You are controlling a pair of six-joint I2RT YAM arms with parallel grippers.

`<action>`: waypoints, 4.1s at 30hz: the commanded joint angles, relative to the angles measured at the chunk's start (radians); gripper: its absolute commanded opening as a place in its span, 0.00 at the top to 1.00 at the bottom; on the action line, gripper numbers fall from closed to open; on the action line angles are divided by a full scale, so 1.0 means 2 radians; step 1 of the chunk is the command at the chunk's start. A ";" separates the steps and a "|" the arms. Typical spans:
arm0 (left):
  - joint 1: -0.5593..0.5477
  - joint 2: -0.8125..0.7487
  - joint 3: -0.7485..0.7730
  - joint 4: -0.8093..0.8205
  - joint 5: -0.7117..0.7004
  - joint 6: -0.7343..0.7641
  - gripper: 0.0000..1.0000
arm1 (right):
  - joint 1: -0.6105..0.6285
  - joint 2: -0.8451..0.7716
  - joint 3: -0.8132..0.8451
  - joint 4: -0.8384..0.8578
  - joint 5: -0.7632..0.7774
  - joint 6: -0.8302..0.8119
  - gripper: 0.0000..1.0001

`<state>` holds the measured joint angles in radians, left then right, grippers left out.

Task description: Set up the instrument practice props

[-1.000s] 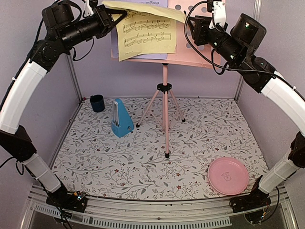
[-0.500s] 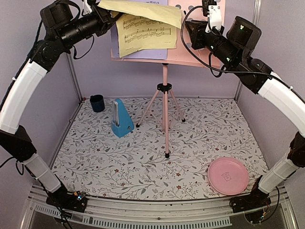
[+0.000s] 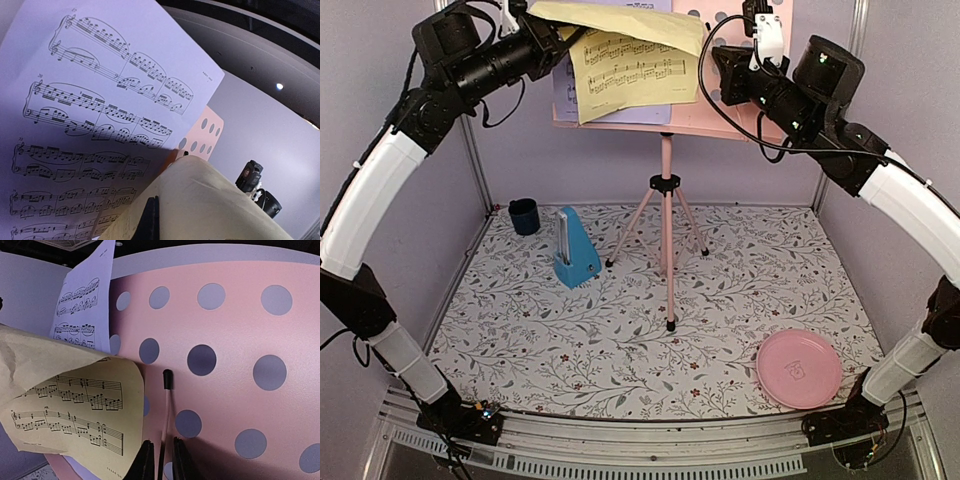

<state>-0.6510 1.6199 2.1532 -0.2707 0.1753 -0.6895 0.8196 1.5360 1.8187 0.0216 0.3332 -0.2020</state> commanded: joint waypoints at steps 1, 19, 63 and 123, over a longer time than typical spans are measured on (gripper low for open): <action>0.007 -0.013 -0.014 0.030 0.000 -0.011 1.00 | -0.005 0.002 -0.006 -0.001 0.004 0.005 0.92; 0.007 -0.016 -0.028 0.047 -0.031 -0.046 1.00 | -0.004 -0.033 -0.055 0.042 -0.041 -0.026 1.00; -0.068 0.157 0.159 -0.003 0.048 0.028 1.00 | -0.004 -0.046 -0.069 0.066 -0.132 -0.056 1.00; -0.083 0.114 0.086 -0.003 0.028 0.075 0.84 | -0.018 -0.197 -0.156 -0.014 -0.004 -0.050 0.46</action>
<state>-0.8028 1.8729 2.3669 -0.2932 0.2489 -0.5606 0.8043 1.1744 1.5444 0.0505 0.2584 -0.3340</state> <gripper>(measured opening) 0.158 0.534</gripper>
